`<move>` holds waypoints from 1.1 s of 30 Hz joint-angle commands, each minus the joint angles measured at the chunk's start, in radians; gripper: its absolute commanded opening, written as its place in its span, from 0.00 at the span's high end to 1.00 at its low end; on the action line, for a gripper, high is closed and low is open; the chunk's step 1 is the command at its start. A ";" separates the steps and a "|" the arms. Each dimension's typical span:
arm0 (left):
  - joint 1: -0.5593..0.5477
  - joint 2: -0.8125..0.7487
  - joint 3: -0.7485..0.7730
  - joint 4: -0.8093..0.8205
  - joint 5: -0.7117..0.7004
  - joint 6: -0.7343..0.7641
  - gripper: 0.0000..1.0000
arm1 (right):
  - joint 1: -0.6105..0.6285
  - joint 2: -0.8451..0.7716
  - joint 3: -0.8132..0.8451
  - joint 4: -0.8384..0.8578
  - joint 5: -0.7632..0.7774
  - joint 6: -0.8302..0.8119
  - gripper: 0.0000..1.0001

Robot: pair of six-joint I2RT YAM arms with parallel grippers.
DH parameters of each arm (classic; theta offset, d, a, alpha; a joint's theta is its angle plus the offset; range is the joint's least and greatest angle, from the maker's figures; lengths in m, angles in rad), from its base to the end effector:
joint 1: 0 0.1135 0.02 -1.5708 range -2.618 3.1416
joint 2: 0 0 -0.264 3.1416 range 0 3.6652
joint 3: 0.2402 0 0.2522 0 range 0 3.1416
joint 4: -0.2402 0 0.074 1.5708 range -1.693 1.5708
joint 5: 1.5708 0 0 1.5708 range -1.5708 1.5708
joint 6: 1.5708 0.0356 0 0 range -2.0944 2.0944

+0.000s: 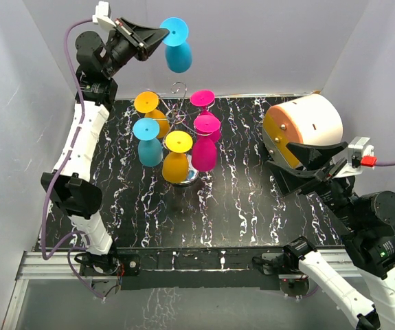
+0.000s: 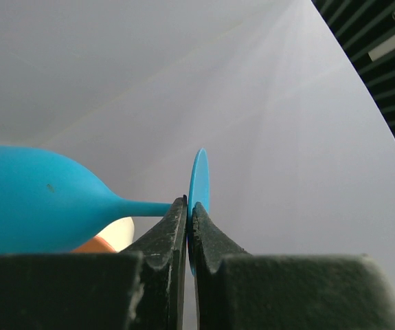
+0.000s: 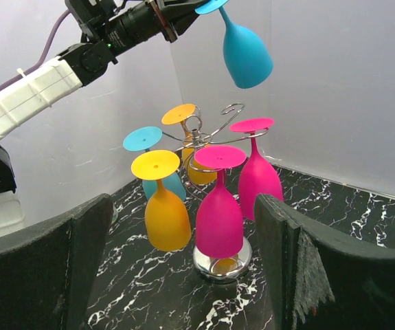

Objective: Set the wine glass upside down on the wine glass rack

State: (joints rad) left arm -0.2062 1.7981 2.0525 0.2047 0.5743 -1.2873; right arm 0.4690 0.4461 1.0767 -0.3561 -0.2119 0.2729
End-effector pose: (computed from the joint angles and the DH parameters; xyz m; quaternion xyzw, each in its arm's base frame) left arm 0.3823 -0.0997 0.5365 -0.0541 0.5577 -0.6631 0.4964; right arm 0.0404 0.0288 0.4498 -0.1427 0.5892 0.3469 0.7157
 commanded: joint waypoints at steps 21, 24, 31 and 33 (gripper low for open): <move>0.053 -0.093 -0.260 -0.143 -0.202 0.018 1.00 | -0.001 -0.005 -0.032 0.028 0.127 0.008 0.20; 0.053 -0.130 -0.314 -0.125 -0.194 0.008 1.00 | -0.001 -0.001 -0.032 0.027 0.133 0.012 0.20; 0.053 -0.214 -0.435 -0.067 -0.196 -0.001 1.00 | -0.001 0.002 -0.035 0.029 0.147 0.023 0.21; 0.053 -0.227 -0.446 -0.067 -0.190 -0.002 1.00 | -0.001 -0.002 -0.039 0.032 0.150 0.028 0.22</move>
State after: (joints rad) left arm -0.1532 1.6638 1.6188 0.0822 0.3573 -1.2785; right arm 0.4690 0.4446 1.0370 -0.3656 -0.0837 0.2905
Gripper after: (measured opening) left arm 0.027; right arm 0.789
